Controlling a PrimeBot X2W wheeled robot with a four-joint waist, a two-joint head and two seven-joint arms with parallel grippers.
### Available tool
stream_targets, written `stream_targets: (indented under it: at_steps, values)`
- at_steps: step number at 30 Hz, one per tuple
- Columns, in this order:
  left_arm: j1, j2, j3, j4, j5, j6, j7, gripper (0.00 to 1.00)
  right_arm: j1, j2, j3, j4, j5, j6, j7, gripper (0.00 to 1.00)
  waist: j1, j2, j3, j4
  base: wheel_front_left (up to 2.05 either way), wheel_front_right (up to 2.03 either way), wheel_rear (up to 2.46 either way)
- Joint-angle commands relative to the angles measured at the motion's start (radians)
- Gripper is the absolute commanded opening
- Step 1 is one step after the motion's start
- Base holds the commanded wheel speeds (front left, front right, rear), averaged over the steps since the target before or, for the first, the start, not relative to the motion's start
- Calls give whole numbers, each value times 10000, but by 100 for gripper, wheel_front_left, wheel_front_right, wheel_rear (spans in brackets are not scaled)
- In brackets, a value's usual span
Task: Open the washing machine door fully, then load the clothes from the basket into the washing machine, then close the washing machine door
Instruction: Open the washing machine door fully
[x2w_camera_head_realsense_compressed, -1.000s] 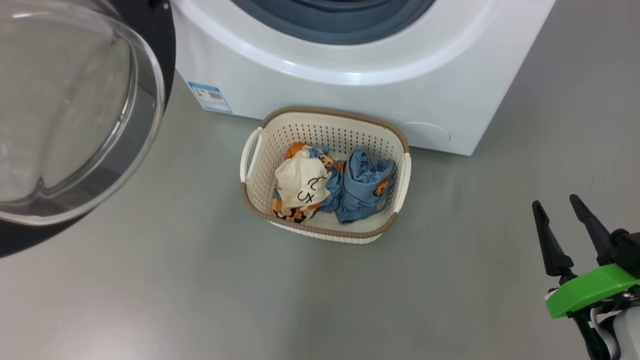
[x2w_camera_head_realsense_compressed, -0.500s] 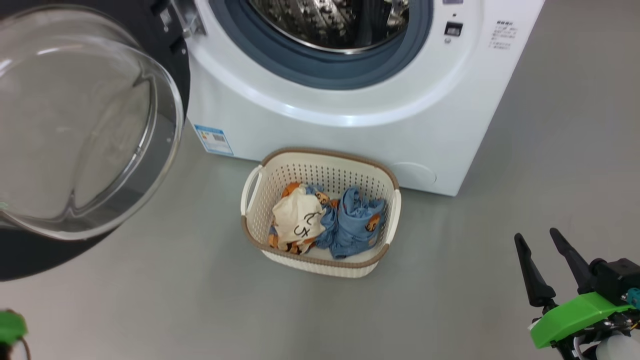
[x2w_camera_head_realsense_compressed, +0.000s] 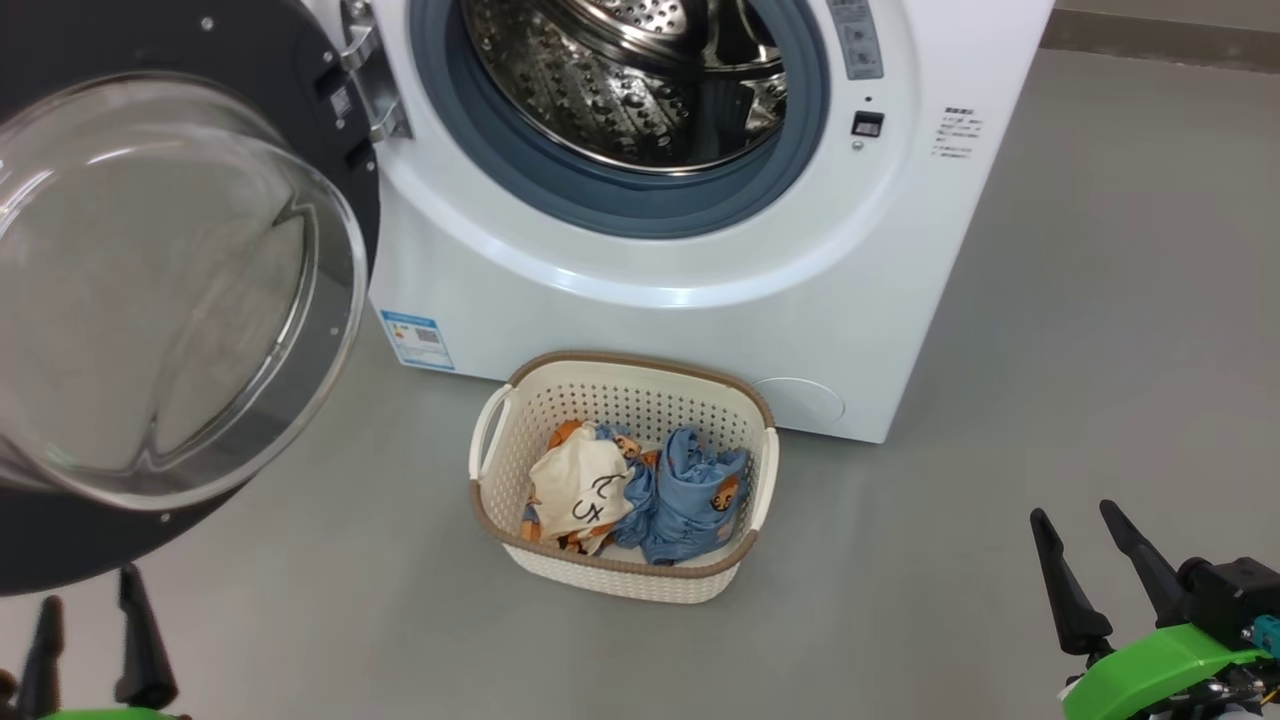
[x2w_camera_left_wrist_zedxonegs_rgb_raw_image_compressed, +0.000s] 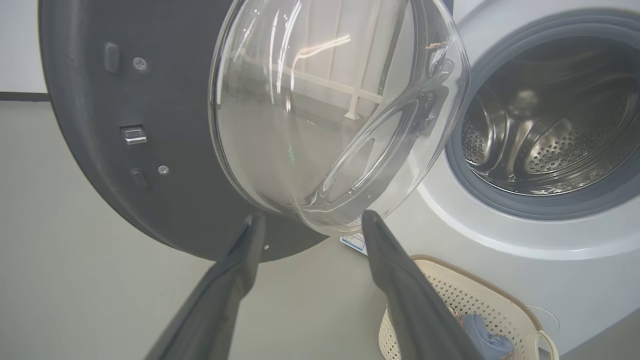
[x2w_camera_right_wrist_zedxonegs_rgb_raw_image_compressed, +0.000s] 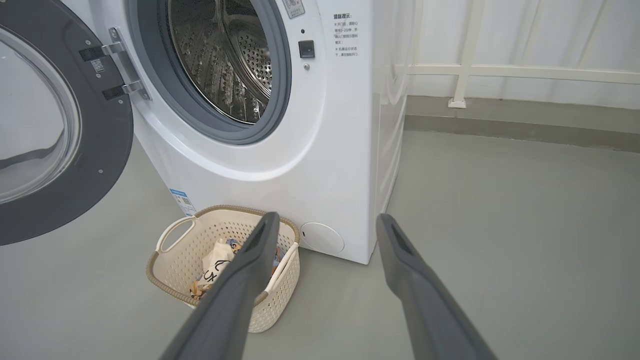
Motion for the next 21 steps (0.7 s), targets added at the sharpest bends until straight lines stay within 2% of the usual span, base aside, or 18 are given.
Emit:
stream_targets:
  at_steps: [1, 21]
  values:
    - [-62, 280, 179, -349, -60, -15, -59, 100, 106, -137, 138, -241, 143, 16, -120, 100, 0, 0, -107, -176, 0, 0, 0]
    - [-298, 590, -2042, -1160, 38, -15, -59, 100, -354, -40, -14, -415, 81, 16, -120, 100, 0, 0, 543, -2244, 0, 0, 0]
